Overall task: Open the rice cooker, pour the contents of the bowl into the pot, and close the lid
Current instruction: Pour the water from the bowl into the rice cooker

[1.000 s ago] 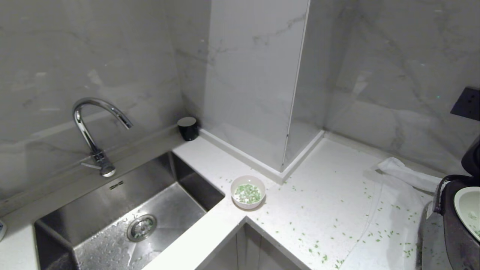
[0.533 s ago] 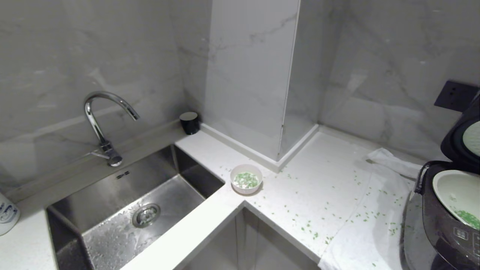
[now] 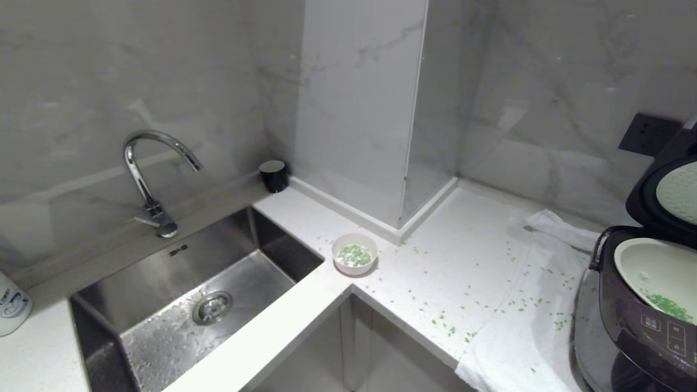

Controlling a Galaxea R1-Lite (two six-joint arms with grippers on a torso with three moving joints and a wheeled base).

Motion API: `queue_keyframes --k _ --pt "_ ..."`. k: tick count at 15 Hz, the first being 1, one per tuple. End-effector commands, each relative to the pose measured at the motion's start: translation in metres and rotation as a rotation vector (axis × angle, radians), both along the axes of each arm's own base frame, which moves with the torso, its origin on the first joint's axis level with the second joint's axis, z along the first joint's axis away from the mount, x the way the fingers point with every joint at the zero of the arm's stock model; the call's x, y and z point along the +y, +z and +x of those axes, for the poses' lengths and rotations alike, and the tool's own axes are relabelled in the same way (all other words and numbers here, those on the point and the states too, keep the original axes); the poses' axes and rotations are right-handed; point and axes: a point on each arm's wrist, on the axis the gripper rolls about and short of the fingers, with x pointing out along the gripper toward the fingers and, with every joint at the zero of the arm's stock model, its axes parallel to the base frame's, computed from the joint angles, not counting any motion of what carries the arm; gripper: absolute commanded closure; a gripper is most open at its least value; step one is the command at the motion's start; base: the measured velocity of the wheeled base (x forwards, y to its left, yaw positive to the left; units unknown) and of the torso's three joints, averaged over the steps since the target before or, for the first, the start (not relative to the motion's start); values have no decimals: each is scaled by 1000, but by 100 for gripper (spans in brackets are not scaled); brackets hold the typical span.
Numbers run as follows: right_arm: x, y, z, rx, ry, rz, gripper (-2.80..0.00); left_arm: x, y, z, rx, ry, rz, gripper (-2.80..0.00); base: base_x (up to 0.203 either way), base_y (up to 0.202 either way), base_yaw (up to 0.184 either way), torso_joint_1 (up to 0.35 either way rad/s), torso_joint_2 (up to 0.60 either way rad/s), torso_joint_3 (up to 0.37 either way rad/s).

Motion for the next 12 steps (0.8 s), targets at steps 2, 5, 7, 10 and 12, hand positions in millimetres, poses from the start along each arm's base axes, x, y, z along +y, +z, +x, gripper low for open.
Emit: queue_keyframes --k 2,5,7,10,12 --pt "0 0 0 2 1 0 0 0 -3 1 14 1 -1 0 5 4 -45 0 3 -2" --pt "0 0 0 -1 1 2 0 0 -3 1 14 2 0 0 3 8 -165 2 5 3" --pt "0 0 0 1 1 2 0 0 -3 1 14 2 -1 0 2 7 -183 2 7 4" --pt "0 0 0 1 1 3 0 0 -3 1 13 1 -1 0 2 8 -177 3 5 7" --pt "0 0 0 -1 1 2 0 0 -3 1 13 1 -1 0 2 7 -174 2 2 1"
